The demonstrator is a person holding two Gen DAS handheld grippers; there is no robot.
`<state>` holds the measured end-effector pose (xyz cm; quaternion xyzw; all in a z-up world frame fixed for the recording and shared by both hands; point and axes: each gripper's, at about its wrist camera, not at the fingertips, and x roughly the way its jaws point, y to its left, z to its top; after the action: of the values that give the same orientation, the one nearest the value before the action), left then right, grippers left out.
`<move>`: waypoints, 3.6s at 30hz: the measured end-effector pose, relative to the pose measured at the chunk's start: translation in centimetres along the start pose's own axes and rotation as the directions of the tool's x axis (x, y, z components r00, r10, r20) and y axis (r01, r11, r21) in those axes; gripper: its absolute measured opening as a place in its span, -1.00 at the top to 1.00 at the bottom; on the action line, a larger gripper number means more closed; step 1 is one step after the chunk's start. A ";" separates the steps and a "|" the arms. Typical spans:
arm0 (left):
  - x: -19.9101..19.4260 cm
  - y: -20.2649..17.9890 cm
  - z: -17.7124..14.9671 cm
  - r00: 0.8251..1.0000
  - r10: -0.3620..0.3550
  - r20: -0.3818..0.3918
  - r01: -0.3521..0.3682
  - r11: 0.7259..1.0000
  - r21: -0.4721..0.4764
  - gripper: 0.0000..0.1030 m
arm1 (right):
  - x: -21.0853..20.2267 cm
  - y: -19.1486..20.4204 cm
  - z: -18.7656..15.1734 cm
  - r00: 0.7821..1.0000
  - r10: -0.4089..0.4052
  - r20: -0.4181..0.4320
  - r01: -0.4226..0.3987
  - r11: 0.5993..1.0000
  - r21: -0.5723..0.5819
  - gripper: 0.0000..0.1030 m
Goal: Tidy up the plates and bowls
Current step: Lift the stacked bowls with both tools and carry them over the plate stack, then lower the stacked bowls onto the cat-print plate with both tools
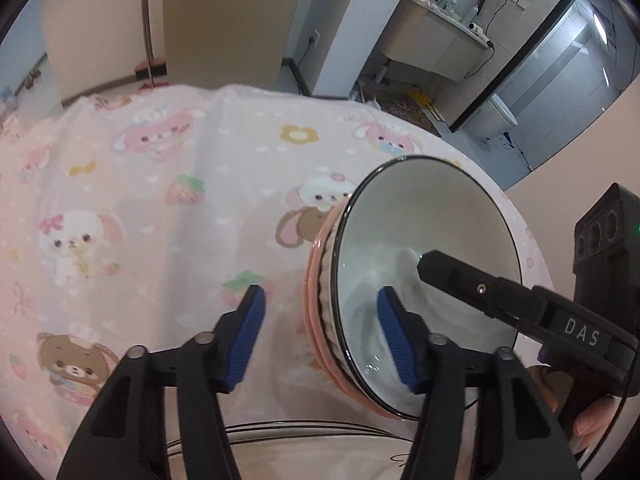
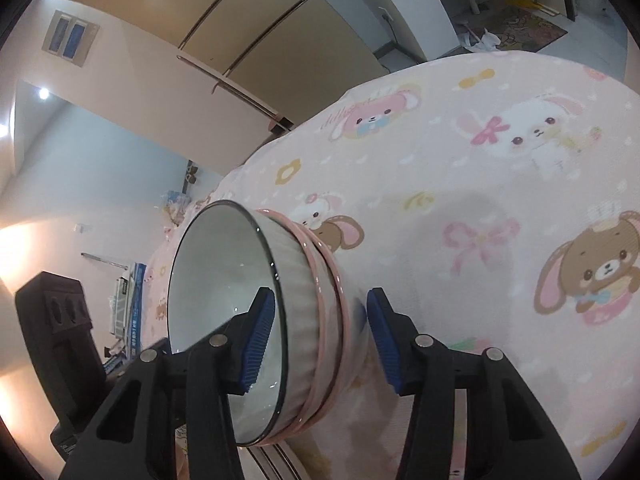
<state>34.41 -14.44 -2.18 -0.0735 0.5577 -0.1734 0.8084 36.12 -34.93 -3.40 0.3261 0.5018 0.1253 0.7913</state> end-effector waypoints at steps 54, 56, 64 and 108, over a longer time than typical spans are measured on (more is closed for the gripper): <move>-9.4 -1.4 -1.9 0.992 -0.085 0.092 0.087 0.996 -0.014 0.09 | -5.2 4.8 -2.5 0.994 0.104 0.040 -0.101 0.993 -0.060 0.01; -10.7 -0.9 -2.4 0.993 -0.063 0.099 0.065 0.998 -0.019 0.09 | -5.3 5.6 -3.1 0.993 0.118 0.024 -0.116 0.991 -0.064 0.01; -14.5 1.2 -5.8 0.991 -0.048 0.123 0.054 0.998 -0.044 0.09 | -5.9 9.6 -6.7 0.990 0.139 0.006 -0.138 0.986 -0.095 0.01; -11.5 4.1 -13.8 1.000 0.004 -0.004 -0.004 0.999 -0.049 0.09 | -2.7 7.7 -15.8 0.994 0.028 -0.103 -0.037 0.996 -0.086 0.01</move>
<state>18.75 -5.48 1.55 -0.0920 0.5636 -0.1583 0.8055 21.99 -24.35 -1.01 0.2924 0.5299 0.1766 0.7762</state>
